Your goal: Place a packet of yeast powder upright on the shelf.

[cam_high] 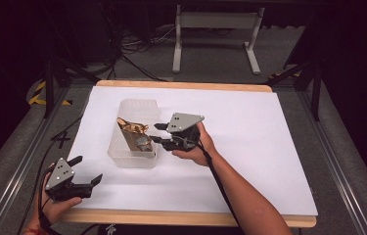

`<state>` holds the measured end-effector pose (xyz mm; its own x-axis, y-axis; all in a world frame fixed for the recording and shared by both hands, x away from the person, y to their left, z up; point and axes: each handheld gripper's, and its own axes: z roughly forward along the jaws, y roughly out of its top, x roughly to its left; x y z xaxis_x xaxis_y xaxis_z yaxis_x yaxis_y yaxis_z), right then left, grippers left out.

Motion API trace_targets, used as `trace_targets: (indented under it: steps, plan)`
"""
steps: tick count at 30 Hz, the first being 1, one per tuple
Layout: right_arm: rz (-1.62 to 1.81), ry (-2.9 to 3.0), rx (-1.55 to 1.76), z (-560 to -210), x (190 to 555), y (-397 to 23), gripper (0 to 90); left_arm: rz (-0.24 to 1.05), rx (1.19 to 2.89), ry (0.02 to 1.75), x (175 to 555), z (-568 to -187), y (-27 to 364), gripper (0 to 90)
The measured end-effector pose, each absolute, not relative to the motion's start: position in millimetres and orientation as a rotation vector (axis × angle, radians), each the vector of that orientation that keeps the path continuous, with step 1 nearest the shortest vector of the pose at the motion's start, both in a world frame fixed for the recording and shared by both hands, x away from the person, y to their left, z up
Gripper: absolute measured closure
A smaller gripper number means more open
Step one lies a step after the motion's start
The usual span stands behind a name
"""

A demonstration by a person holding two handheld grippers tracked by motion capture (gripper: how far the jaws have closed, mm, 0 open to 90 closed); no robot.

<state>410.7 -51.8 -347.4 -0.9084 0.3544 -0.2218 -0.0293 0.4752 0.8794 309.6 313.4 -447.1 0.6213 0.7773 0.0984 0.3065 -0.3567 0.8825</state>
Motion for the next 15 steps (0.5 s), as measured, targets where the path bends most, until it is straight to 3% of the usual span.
trace_targets:
  steps: [15]
  plan:
    - [1.297, 2.356, 0.271, -338.1, 401.8, -76.2, 54.8, 0.654, 1.935, 0.861, 309.4, -447.2, 313.8, 8.7]
